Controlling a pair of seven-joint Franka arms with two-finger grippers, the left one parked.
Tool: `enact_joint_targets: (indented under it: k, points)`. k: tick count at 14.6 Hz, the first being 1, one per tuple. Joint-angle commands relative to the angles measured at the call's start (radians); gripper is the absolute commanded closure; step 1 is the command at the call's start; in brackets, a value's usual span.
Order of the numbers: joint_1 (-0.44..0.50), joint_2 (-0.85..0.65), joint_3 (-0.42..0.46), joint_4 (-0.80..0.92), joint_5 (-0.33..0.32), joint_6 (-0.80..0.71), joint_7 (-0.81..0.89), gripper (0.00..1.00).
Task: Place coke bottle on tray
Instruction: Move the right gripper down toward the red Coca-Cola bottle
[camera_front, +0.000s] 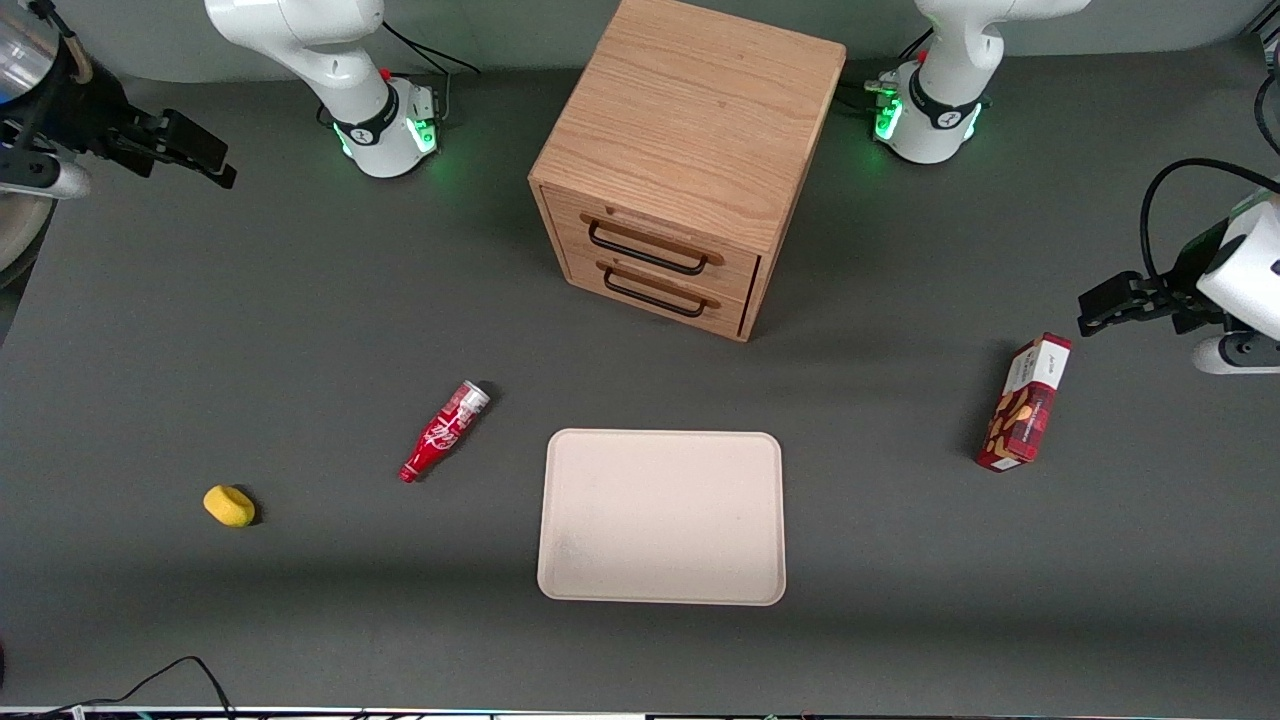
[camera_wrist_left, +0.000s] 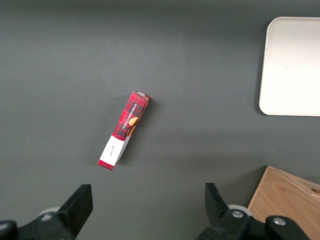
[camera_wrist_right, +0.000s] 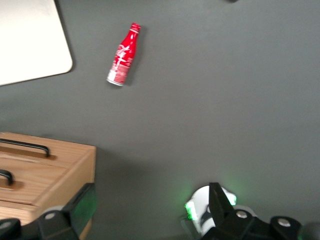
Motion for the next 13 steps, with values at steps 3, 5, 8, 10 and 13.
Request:
enact_joint_targets:
  k: [3,5,8,10,13]
  points:
    - [0.013,0.232,0.039,0.107,0.049,0.054,0.273,0.0]
    - [0.029,0.338,0.065,0.105,0.042,0.089,0.405,0.0]
    - [0.035,0.477,0.091,0.082,0.033,0.209,0.528,0.0]
    - [0.04,0.563,0.119,0.05,-0.035,0.314,0.569,0.0]
    - [0.038,0.594,0.122,-0.111,-0.072,0.546,0.575,0.0]
